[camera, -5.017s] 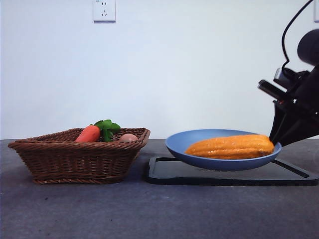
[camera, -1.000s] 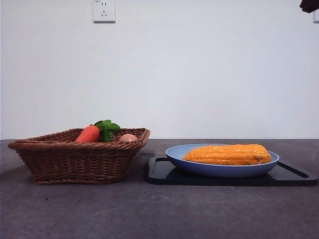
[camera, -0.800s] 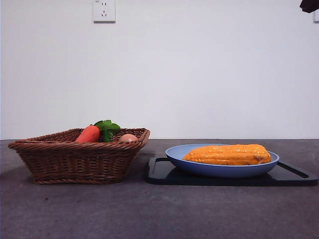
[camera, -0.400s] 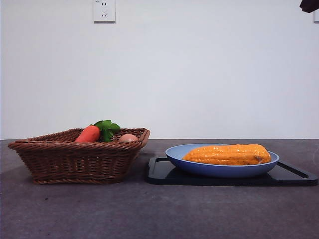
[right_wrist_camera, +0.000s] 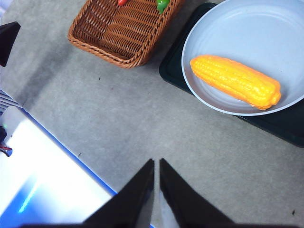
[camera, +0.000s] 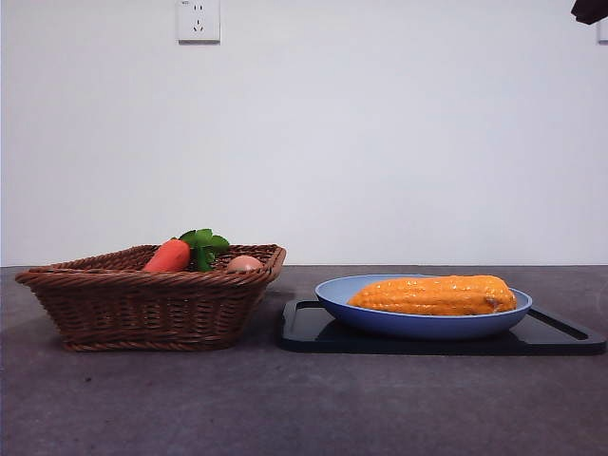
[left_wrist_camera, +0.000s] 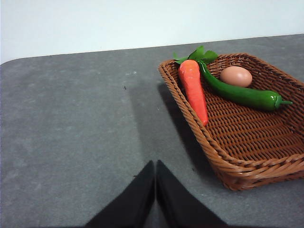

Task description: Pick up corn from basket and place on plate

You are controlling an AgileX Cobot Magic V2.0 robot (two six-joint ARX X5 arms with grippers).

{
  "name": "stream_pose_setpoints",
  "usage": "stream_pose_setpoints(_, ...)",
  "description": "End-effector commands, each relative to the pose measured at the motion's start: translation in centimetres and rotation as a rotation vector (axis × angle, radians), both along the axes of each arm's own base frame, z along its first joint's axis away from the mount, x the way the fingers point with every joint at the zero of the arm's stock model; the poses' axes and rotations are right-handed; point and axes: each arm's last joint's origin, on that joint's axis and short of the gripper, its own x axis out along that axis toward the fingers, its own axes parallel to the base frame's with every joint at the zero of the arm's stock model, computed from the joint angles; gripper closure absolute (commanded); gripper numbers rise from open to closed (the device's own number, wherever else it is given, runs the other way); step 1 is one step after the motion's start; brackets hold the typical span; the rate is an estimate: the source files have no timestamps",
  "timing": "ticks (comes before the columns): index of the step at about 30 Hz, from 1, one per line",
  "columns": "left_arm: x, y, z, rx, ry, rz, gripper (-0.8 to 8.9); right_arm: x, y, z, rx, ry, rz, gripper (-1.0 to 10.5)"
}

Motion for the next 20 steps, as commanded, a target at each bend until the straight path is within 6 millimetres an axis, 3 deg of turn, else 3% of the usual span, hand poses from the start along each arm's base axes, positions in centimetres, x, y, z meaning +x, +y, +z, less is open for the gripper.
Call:
stream_pose_setpoints(1, 0.04, 0.02, -0.75, -0.014, 0.037, 0.004, 8.07, 0.16, 0.13, 0.54, 0.003, -0.028, 0.013, 9.4)
stream_pose_setpoints(20, 0.10, 0.02, -0.97, -0.031, 0.039, 0.006, 8.07, 0.16, 0.13, 0.54, 0.003, -0.027, 0.013, 9.4)
